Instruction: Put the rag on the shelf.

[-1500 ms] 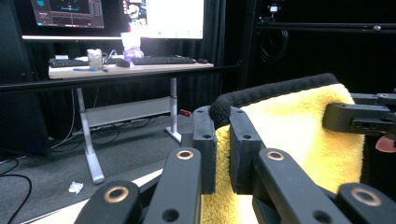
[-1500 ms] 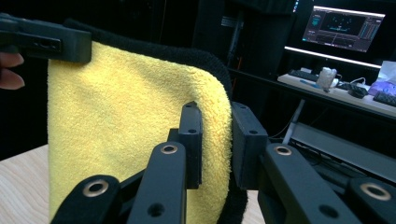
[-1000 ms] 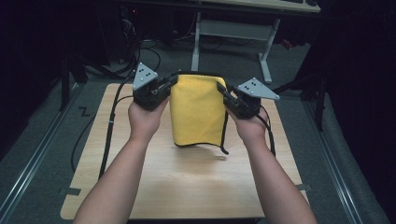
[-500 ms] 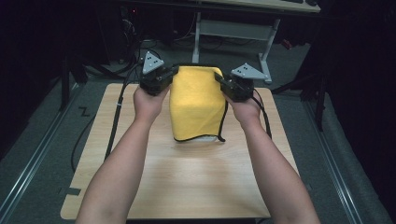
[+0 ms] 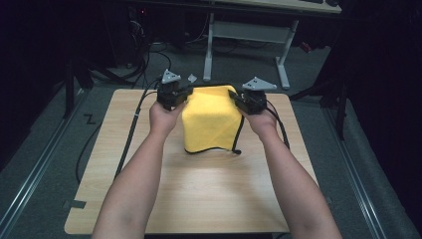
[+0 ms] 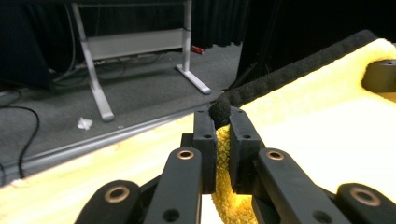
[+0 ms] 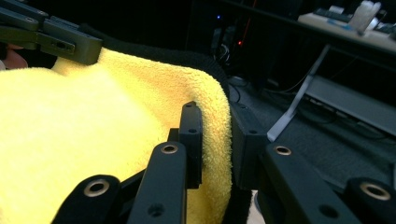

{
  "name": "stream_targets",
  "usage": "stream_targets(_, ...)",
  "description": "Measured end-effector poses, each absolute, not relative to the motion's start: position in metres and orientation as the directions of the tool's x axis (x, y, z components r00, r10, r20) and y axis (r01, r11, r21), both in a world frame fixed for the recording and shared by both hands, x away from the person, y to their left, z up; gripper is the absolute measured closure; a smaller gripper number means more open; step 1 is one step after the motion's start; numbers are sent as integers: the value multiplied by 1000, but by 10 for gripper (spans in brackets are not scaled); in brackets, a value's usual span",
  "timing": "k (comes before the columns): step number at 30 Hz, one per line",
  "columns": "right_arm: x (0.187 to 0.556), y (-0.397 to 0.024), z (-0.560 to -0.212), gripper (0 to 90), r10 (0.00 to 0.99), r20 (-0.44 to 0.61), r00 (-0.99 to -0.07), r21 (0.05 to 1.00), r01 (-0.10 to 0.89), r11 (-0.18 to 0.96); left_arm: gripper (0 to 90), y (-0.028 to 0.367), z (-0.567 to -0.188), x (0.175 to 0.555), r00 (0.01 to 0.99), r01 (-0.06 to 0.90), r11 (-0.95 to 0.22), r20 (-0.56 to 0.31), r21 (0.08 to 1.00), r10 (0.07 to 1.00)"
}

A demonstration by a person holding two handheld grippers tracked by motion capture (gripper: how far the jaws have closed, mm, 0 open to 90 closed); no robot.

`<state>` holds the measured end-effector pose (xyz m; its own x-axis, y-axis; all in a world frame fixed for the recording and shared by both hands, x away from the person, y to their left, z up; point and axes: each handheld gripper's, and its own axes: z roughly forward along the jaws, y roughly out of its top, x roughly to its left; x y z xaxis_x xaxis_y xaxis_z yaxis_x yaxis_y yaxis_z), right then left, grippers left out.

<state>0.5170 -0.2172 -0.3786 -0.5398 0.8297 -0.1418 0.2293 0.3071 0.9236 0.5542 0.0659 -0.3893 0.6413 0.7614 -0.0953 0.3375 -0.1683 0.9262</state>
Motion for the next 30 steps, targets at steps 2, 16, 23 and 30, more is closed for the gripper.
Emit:
stream_targets(2, 518, -219, -384, 771, 832, -128, -539, 922, 245, 300, 837, 65, -393, 554, 646, 346, -181, -94, 921, 757)
stream_targets(16, 522, -220, -403, 772, 828, -74, -557, 909, 304, 286, 843, 71, -421, 547, 651, 408, -193, -136, 893, 746)
stream_targets(23, 525, -223, -410, 768, 827, -5, -562, 901, 356, 248, 843, 71, -432, 545, 655, 430, -204, -149, 879, 740)
stream_targets(30, 529, -225, -419, 756, 824, 35, -565, 893, 388, 229, 843, 74, -443, 543, 655, 447, -194, -172, 873, 736)
